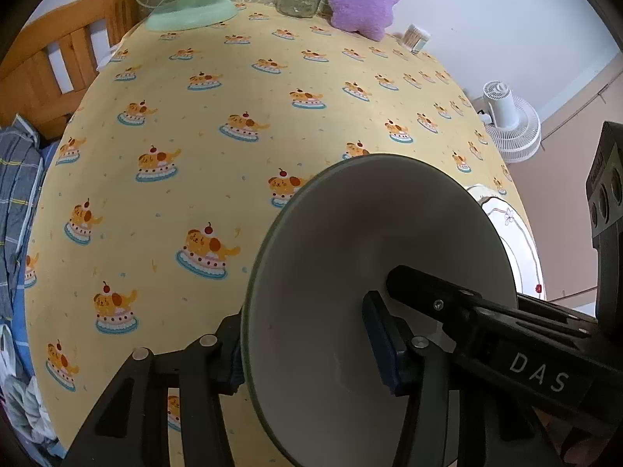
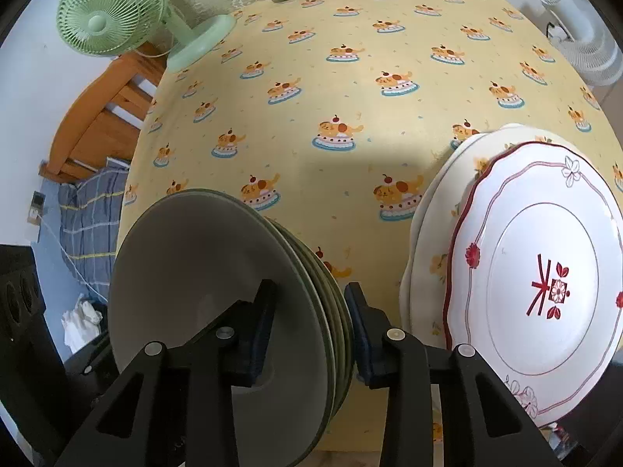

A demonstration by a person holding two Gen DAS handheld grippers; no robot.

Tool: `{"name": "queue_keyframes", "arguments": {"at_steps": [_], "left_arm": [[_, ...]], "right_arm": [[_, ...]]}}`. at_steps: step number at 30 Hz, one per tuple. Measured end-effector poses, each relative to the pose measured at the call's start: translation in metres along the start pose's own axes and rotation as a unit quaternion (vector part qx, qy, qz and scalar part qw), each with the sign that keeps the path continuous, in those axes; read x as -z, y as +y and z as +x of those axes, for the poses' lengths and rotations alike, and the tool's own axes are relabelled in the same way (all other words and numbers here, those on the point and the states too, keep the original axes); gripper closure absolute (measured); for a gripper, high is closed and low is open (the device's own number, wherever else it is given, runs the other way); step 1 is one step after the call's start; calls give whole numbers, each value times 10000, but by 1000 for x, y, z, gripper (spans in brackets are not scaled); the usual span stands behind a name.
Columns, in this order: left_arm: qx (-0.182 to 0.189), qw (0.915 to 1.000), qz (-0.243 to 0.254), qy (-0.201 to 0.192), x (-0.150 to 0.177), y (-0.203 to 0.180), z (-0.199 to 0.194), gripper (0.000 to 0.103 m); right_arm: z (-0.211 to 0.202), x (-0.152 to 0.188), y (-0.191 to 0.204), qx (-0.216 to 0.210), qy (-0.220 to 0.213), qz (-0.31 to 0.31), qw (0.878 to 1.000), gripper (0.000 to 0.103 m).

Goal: Organize plates and bowls
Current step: 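Carry the nested bowls with both grippers over the plate stack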

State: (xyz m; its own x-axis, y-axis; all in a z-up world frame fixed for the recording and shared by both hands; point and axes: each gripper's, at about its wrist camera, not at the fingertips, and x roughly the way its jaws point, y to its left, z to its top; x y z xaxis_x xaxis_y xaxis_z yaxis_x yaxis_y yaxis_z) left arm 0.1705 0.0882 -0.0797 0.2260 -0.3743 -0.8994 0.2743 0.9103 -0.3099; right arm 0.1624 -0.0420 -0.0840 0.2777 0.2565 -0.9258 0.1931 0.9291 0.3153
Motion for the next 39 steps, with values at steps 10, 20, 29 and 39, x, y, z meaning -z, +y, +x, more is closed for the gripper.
{"name": "queue_keyframes", "arguments": {"at_steps": [10,20,29,39], "left_arm": [[96,9995,-111,297,6,1,-3,51],[104,9997,192,146,1,-3,-37,51],[176,9989,439,75,1,-7,-59,52],[129,9982,582,-22,7,-21,-67,52]], "right_arm": [[-4,3,4,106,42,-42,9999,64],[-31,9,17,128,-149,91,9998,64],[-57,21,30,166,-404,298,9986,64],[-72,35,27,184,-506,407,9977,64]]}}
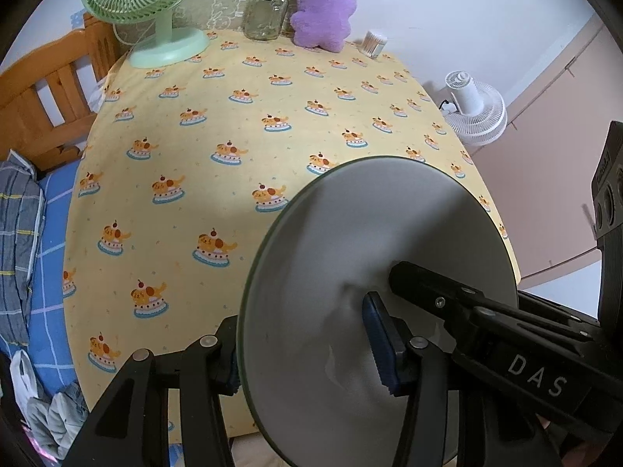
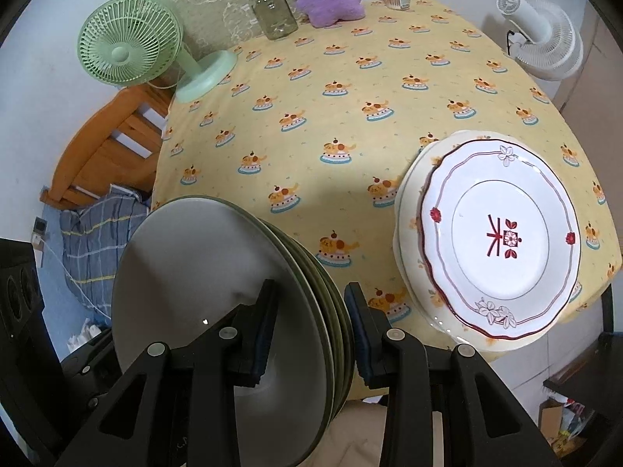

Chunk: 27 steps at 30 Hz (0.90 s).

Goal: Organize plates and bowls
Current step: 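Carry the nested bowls with both grippers over the plate stack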

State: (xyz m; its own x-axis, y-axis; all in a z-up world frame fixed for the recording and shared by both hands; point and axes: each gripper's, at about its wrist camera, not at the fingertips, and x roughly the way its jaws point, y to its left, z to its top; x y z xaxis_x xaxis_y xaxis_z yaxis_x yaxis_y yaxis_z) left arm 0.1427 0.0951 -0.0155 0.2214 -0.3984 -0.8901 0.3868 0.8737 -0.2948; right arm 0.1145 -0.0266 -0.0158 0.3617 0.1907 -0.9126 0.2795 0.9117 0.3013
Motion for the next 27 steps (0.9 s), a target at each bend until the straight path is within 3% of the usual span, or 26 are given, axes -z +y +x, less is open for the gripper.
{"name": "queue_keyframes", "arguments": {"at_steps": [11,27], "left_arm": [[-145,9996,-198,-158,-8,-37,13,52],[-336,9968,-681,-256,-31,-107,43,52]], "right_arm": [[-9,-17,-34,-137,-82,-205,9997,64],[-22,-63,-103,-275,182,-673,9972,64]]}}
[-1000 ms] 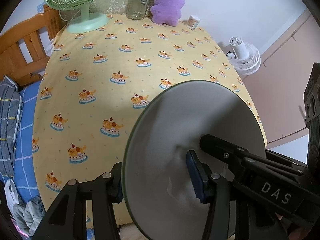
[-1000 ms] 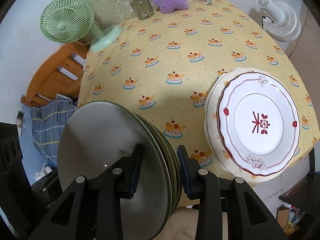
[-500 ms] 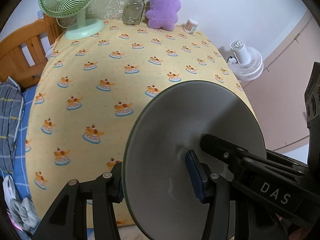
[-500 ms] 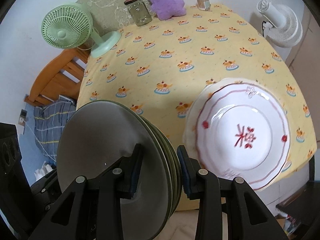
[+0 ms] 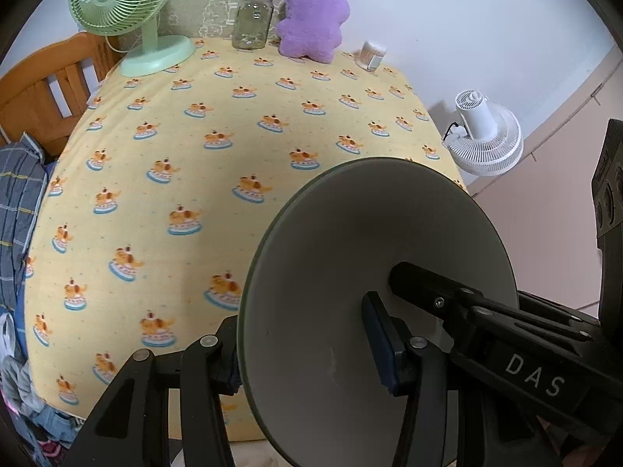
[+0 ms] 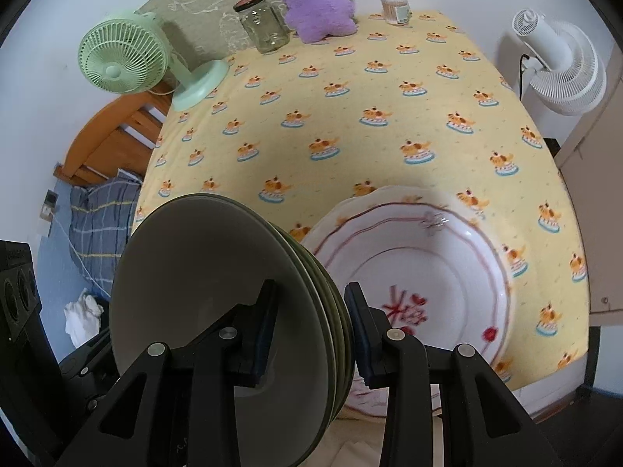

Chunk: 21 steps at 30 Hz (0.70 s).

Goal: Organize plates and bowls
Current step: 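Carry the nested bowls with both grippers over the plate stack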

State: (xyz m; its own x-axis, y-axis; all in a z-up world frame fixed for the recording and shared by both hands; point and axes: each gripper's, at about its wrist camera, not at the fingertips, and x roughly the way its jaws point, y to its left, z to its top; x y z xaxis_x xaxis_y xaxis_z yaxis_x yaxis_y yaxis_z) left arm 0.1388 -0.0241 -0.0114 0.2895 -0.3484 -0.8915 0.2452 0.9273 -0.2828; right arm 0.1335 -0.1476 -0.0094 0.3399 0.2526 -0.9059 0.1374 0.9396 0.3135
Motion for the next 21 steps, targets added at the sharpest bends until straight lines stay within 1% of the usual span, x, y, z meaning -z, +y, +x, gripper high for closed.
{"name": "queue_keyframes", "arguments": {"at_steps": [11,21], "left_arm": [[70,9989,-443,102,-2,-35,34,52],[69,9968,-719,339,6,-45,58,52]], "right_arm": [[5,-19,-48,128,284,-287,9991,64],[21,-22,-74,176,633,-363,9972,64]]}}
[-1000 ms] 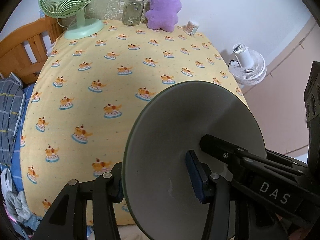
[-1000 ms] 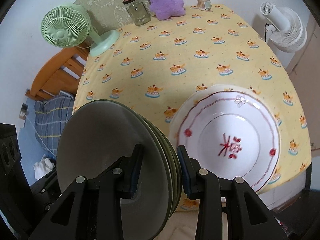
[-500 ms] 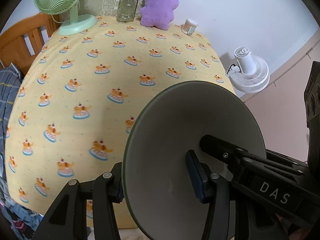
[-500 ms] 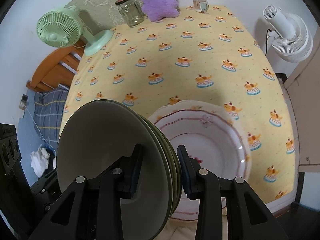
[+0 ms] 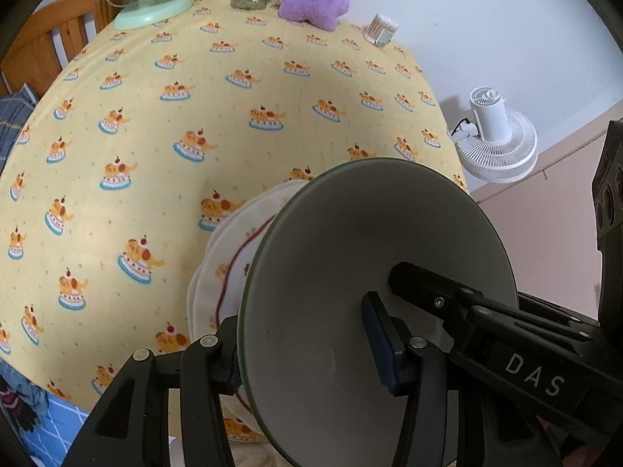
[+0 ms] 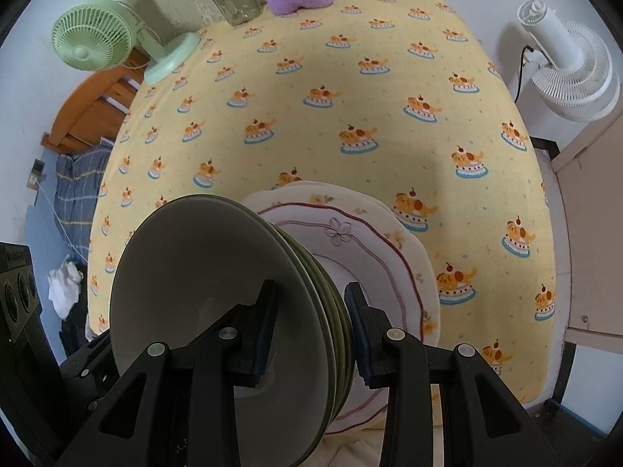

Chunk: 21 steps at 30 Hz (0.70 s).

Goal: Organize plates and bowls
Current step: 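Carry the nested bowls with both grippers over the plate stack, then lower the nested bowls onto the plate stack and open both grippers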

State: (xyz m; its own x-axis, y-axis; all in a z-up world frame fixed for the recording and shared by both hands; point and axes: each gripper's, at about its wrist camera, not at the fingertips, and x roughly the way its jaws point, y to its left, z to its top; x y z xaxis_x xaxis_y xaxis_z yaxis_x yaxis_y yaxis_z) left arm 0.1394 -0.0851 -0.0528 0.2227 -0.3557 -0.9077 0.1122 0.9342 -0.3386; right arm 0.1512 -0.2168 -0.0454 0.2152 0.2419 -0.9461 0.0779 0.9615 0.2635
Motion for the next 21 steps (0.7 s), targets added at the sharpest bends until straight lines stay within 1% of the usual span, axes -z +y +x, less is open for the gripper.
{"name": "queue_keyframes", "arguments": {"at_steps": [2,4,14,16,18,21], "left_arm": [[0,10000,-46,58,1,0,4,52],[-16,10000,-49,19,2,-1,3,52],[-53,9999,-32,-94,6,-3,3,51],[-150,9998,-27,-130,7,-4,4,46],[-320,9992,-63,-218,9,-4,1,37],[-457,9983,-142,-324,11,-4,-3,33]], "right_arm": [[3,0,-3,7,69,5,10000,64],[5,0,-5,-1,112,10,9999,64],[3,1,-12,-86,41,63,9999,63],[3,2,-13,-131,-12,32,9999,63],[3,3,-16,-157,-68,-12,9999,63],[-3,5,-13,-85,-246,-205,9995,62]]}}
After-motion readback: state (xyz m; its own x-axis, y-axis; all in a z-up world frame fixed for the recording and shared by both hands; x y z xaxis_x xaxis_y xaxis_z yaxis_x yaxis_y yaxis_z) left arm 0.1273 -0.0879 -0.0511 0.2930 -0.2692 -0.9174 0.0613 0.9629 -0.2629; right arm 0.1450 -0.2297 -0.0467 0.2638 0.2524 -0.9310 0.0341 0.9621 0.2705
